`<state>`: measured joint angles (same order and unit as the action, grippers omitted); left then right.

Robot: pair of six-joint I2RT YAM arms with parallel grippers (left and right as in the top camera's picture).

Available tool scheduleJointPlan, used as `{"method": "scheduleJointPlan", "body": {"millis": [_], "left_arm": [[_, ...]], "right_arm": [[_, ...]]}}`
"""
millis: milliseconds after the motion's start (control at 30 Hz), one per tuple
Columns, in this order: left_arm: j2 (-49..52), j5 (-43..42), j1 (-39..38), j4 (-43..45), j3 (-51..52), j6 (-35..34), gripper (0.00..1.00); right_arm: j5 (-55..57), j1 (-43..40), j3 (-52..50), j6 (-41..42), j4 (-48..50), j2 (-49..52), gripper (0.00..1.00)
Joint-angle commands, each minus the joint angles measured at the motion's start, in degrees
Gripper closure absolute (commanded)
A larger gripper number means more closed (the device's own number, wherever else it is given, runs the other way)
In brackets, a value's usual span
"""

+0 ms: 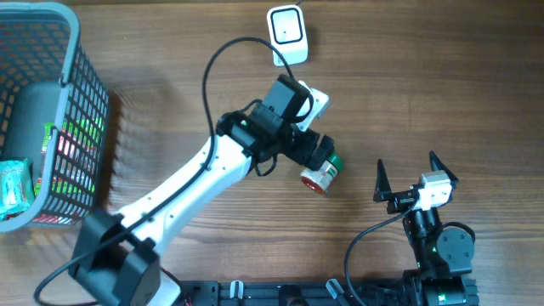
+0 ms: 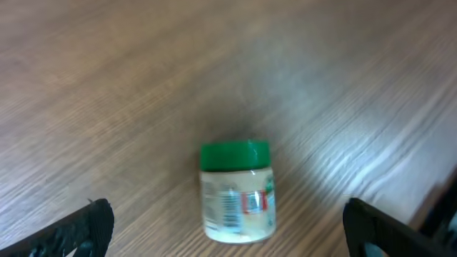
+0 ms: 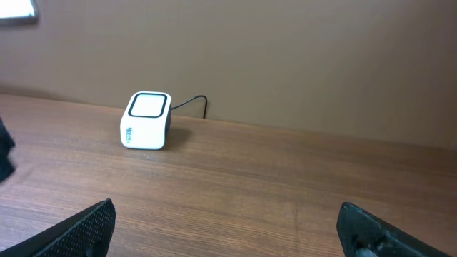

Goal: Scan the item barcode
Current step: 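Carry the jar toward the scanner and set it on the table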

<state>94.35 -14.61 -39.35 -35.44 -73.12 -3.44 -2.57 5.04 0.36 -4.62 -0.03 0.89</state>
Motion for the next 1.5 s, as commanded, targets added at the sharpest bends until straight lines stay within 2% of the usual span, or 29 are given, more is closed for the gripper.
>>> {"method": "scheduleJointPlan", "body": {"millis": [0, 200, 367, 467, 900, 933, 967, 1000, 1033, 1167, 1267, 1333, 1467], "left_arm": [[4.44, -4.76, 0.35, -0.13, 0.26, 9.90, 0.00], [10.10, -4.90, 2.03, 0.46, 0.26, 10.75, 0.00], [15.96, -7.08, -0.37, 1.81, 0.26, 11.89, 0.00], [16.68, -7.04, -1.68, 2.25, 0.26, 13.55, 0.00], [19.91, -7.34, -3.28, 5.03, 0.42, 13.27, 0.00], [19.91, -7.48, -3.89, 5.09, 0.59, 13.29, 0.02], [19.96, -7.30, -4.63, 5.44, 0.79, 13.31, 0.10], [19.96, -6.51, -5.09, 5.51, 0.81, 13.31, 0.22], [19.96, -5.64, -5.29, 5.51, 0.81, 13.29, 0.28], [19.93, -0.90, -5.40, 5.70, 0.79, 6.14, 0.35], [19.02, 6.58, -5.40, 5.14, 0.79, -7.21, 0.37], [17.97, 16.59, -5.38, 2.82, 0.79, -20.70, 0.35], [17.29, 23.76, -5.84, 1.92, 0.79, -30.47, 0.34]], "right_arm": [[-0.52, -0.24, -0.07, -0.33, 0.13, -0.35, 0.00], [-0.52, -0.24, -0.07, -0.33, 0.13, -0.35, 0.00], [-0.50, -0.24, -0.07, -0.33, 0.13, -0.35, 0.00], [-0.52, -0.24, -0.07, -0.31, 0.13, -0.35, 0.00], [-0.52, -0.24, -0.07, -0.33, 0.13, -0.35, 0.00], [-0.52, -0.24, -0.07, -0.33, 0.13, -0.35, 0.00], [-0.52, -0.24, -0.07, -0.31, 0.13, -0.35, 0.00], [-0.52, -0.24, -0.07, -0.31, 0.13, -0.35, 0.00], [-0.52, -0.24, -0.07, -0.28, 0.13, -0.35, 0.00], [-0.52, -0.24, -0.07, -0.28, 0.13, -0.35, 0.00], [-0.52, -0.24, -0.07, -0.31, 0.13, -0.35, 0.00], [-0.52, -0.24, -0.07, -0.33, 0.13, -0.35, 0.00], [-0.52, -0.24, -0.07, -0.33, 0.13, -0.35, 0.00]]}}
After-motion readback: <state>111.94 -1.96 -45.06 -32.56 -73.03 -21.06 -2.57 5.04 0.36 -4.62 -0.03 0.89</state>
